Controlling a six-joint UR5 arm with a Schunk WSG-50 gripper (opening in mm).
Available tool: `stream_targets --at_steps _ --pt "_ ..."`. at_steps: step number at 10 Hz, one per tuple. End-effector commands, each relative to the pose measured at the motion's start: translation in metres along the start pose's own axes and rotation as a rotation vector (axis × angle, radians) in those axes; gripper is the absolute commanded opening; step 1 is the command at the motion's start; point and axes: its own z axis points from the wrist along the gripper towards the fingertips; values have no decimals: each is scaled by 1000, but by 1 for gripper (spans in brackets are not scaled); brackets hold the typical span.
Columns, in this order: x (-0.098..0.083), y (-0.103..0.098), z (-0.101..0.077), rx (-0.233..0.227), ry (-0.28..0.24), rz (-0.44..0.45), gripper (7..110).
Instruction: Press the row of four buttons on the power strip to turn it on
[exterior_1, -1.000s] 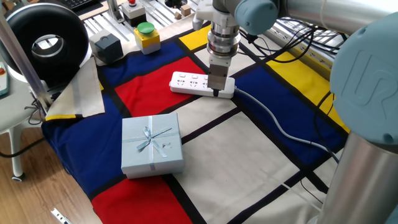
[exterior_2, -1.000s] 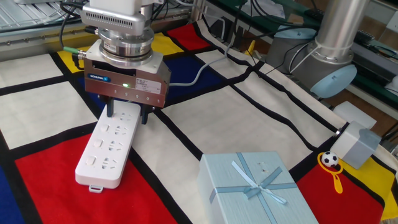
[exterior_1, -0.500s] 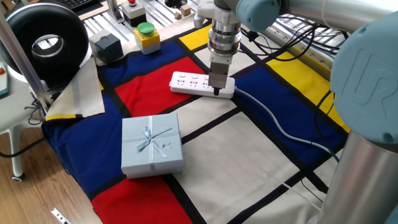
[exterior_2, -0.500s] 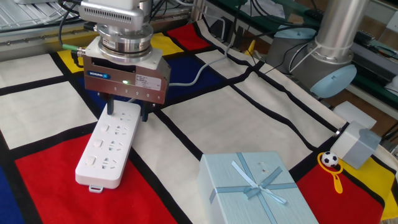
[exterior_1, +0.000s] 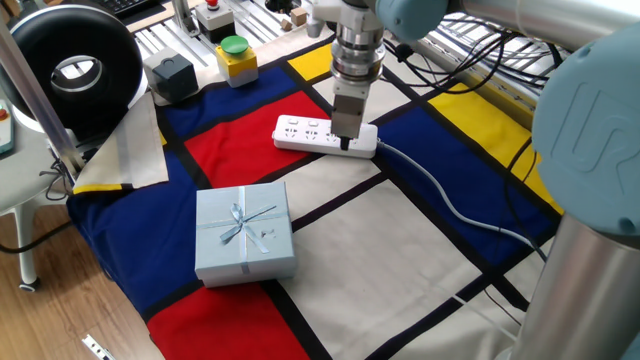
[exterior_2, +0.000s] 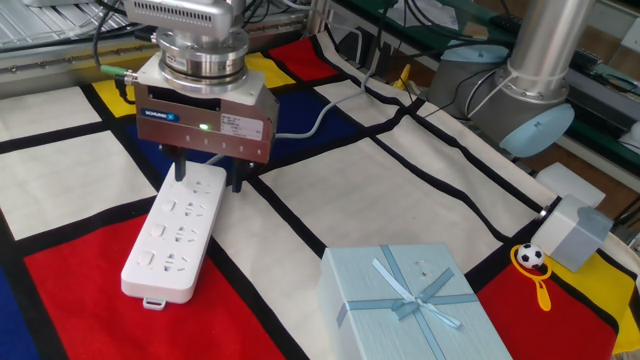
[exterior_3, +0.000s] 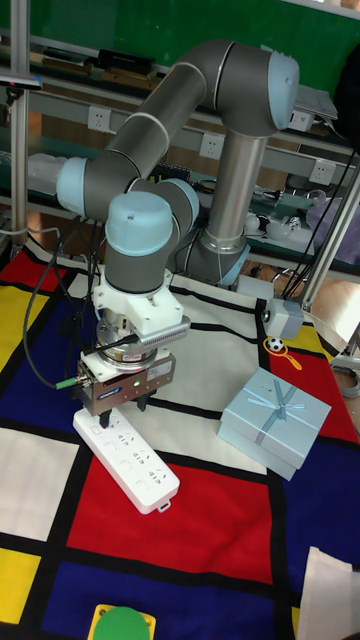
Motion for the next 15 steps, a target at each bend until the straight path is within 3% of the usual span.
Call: stream_targets --at_steps 1,4,15 --pt "-18 1 -4 -5 -23 20 66" --pt "-33 -4 2 -1 -43 23 66" --pt "-38 -4 12 17 -39 80 66"
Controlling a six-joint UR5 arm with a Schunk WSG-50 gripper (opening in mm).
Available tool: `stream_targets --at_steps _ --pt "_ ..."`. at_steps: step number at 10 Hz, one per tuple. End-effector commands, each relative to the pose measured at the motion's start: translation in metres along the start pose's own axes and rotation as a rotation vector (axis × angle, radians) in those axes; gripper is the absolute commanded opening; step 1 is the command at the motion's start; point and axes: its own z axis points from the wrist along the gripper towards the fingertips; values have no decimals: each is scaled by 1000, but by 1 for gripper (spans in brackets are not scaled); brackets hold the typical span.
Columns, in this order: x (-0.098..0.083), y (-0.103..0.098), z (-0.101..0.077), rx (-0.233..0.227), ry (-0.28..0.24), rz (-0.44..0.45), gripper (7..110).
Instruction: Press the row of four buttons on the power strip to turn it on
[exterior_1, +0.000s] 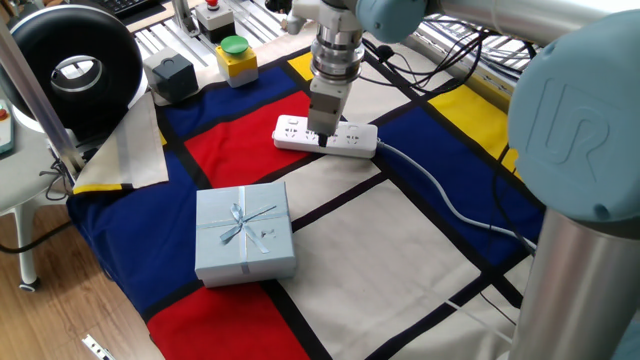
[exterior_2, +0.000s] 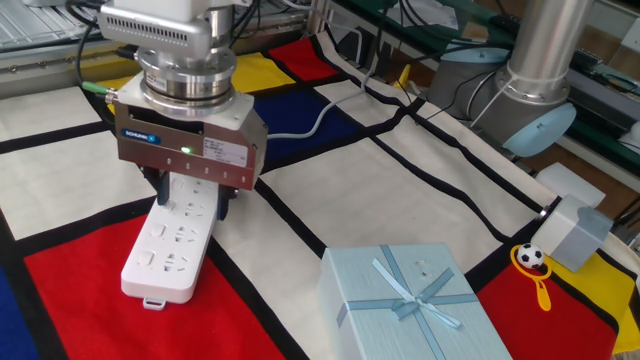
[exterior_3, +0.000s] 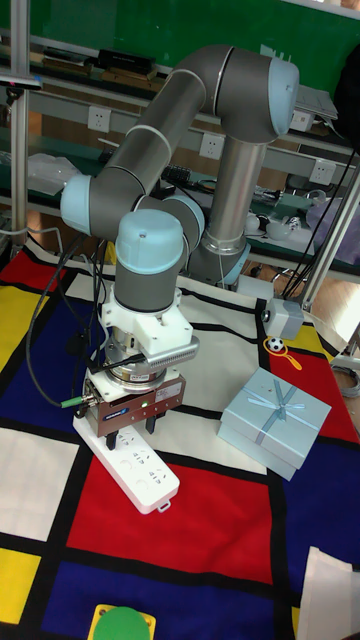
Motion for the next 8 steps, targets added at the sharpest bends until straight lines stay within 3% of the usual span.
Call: stream_targets --at_steps 1,8 --pt "-1 3 1 -4 -4 24 66" --pt "2 4 4 -5 -5 28 66"
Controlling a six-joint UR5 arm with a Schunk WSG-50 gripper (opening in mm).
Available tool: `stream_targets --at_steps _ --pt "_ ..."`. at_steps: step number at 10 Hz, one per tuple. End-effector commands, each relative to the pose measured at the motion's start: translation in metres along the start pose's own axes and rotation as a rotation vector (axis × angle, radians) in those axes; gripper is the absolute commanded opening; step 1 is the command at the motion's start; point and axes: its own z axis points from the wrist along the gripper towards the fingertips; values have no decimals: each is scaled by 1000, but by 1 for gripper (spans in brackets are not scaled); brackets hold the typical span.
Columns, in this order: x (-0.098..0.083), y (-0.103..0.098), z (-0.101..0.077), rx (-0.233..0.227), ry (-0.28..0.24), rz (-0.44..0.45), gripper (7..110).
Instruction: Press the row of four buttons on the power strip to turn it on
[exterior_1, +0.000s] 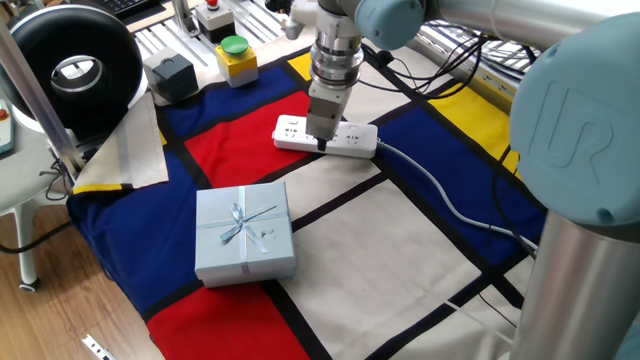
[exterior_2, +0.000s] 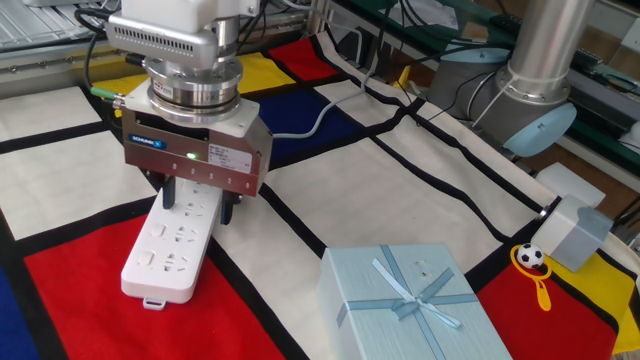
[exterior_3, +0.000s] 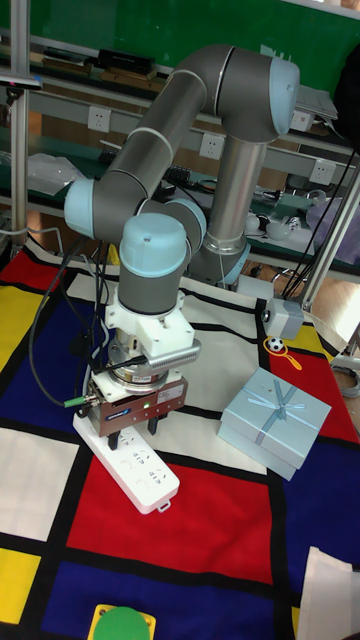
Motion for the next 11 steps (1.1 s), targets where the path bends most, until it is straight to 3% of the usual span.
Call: stream_targets --at_steps 1,11 --pt "0 0 0 -6 -8 8 66" --pt "-1 -2 5 -3 -7 3 66"
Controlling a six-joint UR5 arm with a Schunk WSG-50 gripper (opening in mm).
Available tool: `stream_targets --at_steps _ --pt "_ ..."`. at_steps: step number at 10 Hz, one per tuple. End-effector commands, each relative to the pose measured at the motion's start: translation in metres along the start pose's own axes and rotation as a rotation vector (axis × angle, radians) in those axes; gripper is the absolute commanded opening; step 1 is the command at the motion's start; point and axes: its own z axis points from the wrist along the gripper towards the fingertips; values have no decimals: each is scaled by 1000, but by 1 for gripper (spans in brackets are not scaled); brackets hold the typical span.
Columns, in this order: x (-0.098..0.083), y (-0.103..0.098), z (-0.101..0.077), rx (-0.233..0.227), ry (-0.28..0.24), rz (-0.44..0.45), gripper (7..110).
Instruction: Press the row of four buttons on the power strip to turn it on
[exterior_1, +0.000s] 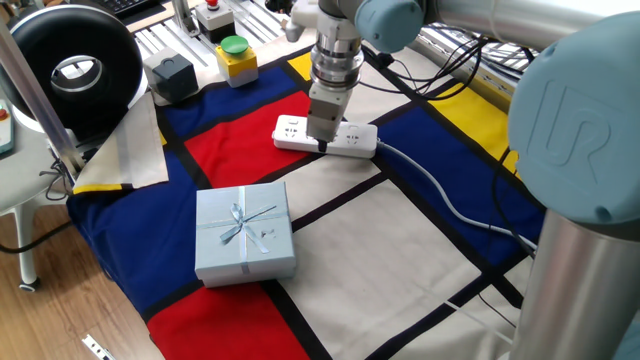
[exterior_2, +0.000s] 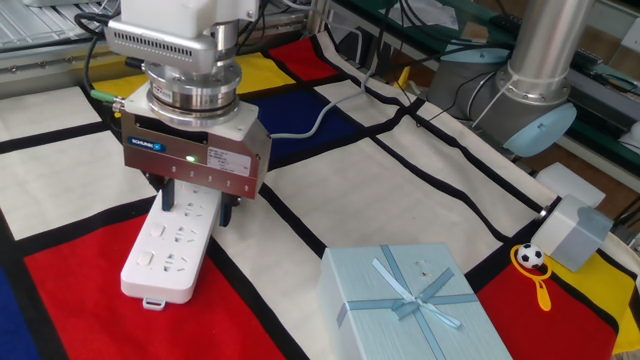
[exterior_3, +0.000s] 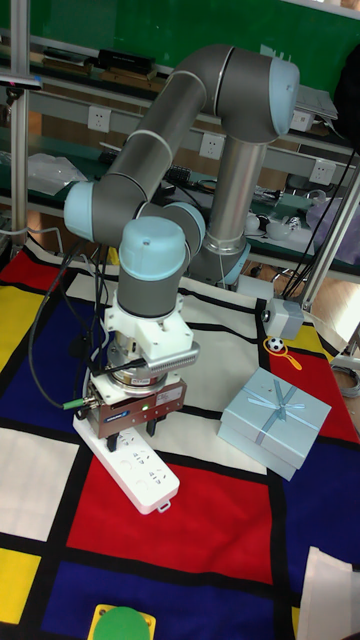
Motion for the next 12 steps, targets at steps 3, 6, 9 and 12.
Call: stream_targets --at_steps 3,6,9,12 --pt "1 4 -9 -14 -4 11 66" --pt "2 3 -12 -27 -3 1 66" --pt "-7 8 -12 -28 -10 11 66" --pt "-16 3 -7 -15 -19 3 66"
